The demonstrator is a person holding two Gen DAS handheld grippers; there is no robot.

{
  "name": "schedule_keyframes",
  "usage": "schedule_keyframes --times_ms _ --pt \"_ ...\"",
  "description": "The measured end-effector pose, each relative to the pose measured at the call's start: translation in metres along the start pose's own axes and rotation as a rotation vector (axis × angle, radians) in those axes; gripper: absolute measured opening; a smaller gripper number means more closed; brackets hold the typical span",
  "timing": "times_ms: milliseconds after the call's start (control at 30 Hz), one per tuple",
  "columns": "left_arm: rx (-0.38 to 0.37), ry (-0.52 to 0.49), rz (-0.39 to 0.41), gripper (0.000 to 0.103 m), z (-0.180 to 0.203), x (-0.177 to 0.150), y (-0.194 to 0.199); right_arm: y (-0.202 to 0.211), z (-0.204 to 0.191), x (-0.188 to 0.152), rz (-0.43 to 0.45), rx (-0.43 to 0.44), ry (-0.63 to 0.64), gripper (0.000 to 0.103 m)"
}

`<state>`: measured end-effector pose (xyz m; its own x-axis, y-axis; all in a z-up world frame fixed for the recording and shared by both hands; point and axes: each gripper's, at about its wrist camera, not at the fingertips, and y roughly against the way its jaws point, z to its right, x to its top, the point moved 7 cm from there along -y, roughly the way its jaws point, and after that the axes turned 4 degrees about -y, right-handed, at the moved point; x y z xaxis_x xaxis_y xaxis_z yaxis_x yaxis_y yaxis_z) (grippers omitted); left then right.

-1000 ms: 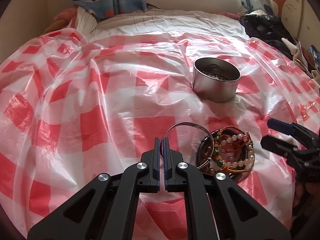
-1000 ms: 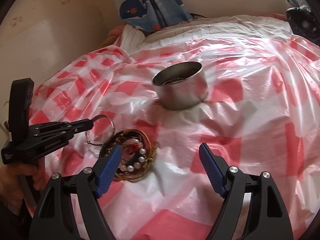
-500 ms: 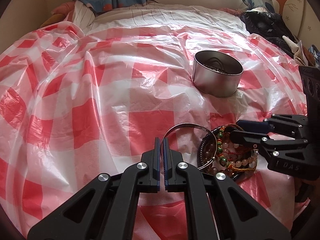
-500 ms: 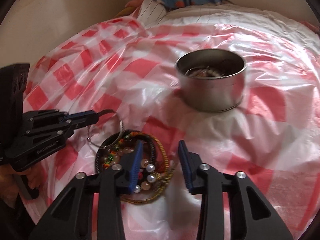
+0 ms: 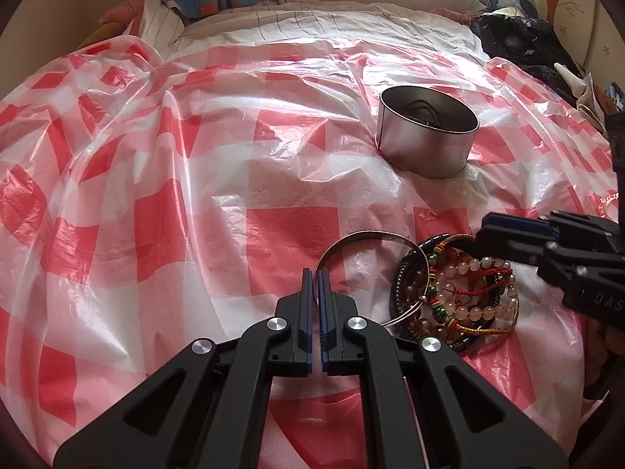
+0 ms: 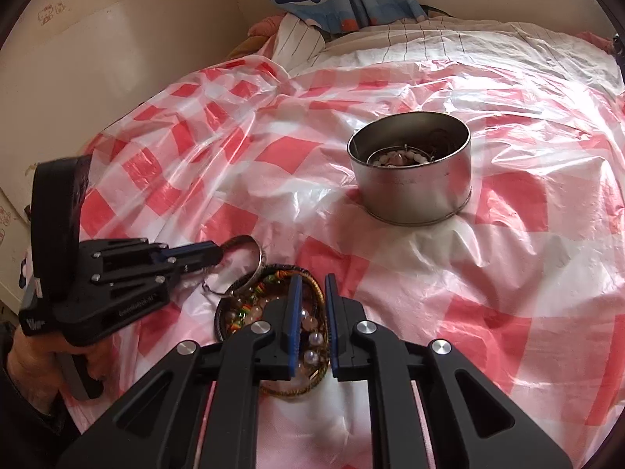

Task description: Organize jewelry

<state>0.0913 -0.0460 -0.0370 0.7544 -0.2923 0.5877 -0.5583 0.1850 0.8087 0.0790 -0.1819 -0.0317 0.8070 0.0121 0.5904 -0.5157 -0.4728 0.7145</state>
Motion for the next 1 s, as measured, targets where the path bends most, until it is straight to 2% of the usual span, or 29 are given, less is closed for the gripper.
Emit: schedule_keyframes --times_ms 33,67,100,133,233,367,533,600,667,733,767,833,900,933,1000 --pt "0.001 -0.001 -0.001 0.003 0.000 0.000 0.000 -0.003 0.001 0.001 -0.008 0.001 -0.003 0.041" --pt "0.001 -0.002 -0.002 0.003 0.000 0.000 -0.001 -0.008 0.001 0.000 -0.028 0.008 -0.003 0.038" --pt "0.001 -0.003 -0.003 0.003 0.000 0.000 -0.001 -0.012 0.000 -0.001 -0.042 0.019 0.002 0.033" --pt "0.002 -0.004 -0.004 0.003 0.001 0.000 -0.002 -0.013 0.000 -0.001 -0.044 0.016 0.009 0.015" --pt "0.003 -0.004 -0.006 0.003 0.001 0.000 -0.003 -0.006 -0.003 0.001 -0.002 -0.003 0.029 0.007" --pt "0.005 -0.005 -0.008 0.003 0.002 0.000 -0.005 0.009 -0.005 0.004 0.059 -0.006 0.035 0.004" --pt "0.003 -0.003 -0.009 0.003 0.002 0.000 -0.005 0.047 -0.009 0.007 0.169 0.073 -0.003 0.004" --pt "0.001 0.000 -0.012 0.004 0.002 -0.001 -0.006 0.063 -0.005 0.008 0.207 0.076 -0.030 0.004" --pt "-0.002 0.002 -0.015 0.005 0.002 -0.002 -0.008 0.070 0.012 0.004 0.202 0.020 -0.080 0.004" --pt "-0.001 0.002 -0.017 0.006 0.003 -0.002 -0.010 0.063 0.037 -0.005 0.143 -0.077 -0.134 0.004" --pt "0.000 0.003 -0.016 0.007 0.004 -0.002 -0.010 0.057 0.053 -0.012 0.111 -0.127 -0.184 0.005" --pt "-0.001 0.007 -0.015 0.008 0.004 -0.003 -0.010 0.054 0.066 -0.016 0.089 -0.139 -0.241 0.008" --pt "-0.008 0.010 -0.012 0.010 0.004 -0.003 -0.009 0.057 0.060 -0.013 0.108 -0.173 -0.204 0.027" --pt "-0.010 0.011 -0.012 0.010 0.004 -0.002 -0.009 0.057 0.057 -0.013 0.114 -0.194 -0.178 0.047" --pt "-0.010 0.010 -0.012 0.011 0.005 -0.002 -0.009 0.052 0.052 -0.014 0.102 -0.231 -0.133 0.049"
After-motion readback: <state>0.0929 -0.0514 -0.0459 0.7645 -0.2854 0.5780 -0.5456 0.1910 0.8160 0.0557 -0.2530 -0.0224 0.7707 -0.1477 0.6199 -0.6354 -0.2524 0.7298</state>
